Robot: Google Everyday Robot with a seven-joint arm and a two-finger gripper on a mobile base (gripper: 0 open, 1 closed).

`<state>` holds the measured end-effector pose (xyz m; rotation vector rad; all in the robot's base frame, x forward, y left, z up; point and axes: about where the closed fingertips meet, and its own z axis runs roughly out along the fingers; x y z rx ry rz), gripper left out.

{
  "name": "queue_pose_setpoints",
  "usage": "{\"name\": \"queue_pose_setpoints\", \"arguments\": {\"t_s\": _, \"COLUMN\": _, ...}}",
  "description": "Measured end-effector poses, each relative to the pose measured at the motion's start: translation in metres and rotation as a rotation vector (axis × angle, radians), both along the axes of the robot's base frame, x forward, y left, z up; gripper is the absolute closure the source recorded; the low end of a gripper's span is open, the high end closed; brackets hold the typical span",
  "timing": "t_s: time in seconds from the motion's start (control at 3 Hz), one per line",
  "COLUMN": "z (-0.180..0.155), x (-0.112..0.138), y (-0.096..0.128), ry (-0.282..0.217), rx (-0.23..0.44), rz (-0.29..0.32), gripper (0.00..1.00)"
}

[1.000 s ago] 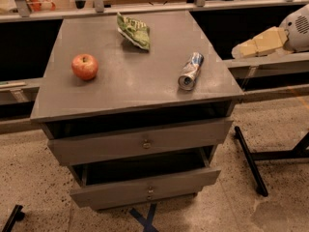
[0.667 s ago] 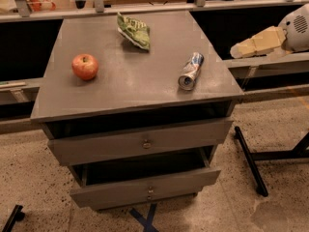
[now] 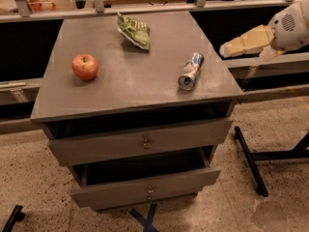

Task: Move redbull can near green jalapeno chip bag

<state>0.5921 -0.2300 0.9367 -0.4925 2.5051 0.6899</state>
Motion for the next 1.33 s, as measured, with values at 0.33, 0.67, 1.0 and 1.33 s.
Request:
{"name": "queue_pose_setpoints", "arguments": {"t_s": 0.33, "z": -0.001, "x": -0.002, "y": 0.032, "ry": 0.051, "rx": -0.022, "rz": -0.094, "gripper": 0.00}}
{"name": "queue_pose_setpoints", "arguments": {"t_s": 0.67, "z": -0.008, "x": 0.021, "y": 0.056, "ry": 0.061, "rx": -0.083, "rz": -0.251, "gripper": 0.00}}
{"name": "queue_pose_setpoints", "arguments": {"t_s": 1.0, "z": -0.004, "x": 0.051, "y": 0.062, "ry": 0.036, "rx": -0.098, "rz": -0.321, "gripper": 0.00}}
{"name": "queue_pose_setpoints", "arguments": {"t_s": 1.33, "z": -0.014, "x": 0.075, "y": 0.075, "ry": 0.071, "rx": -0.131, "rz": -0.359, "gripper": 0.00}}
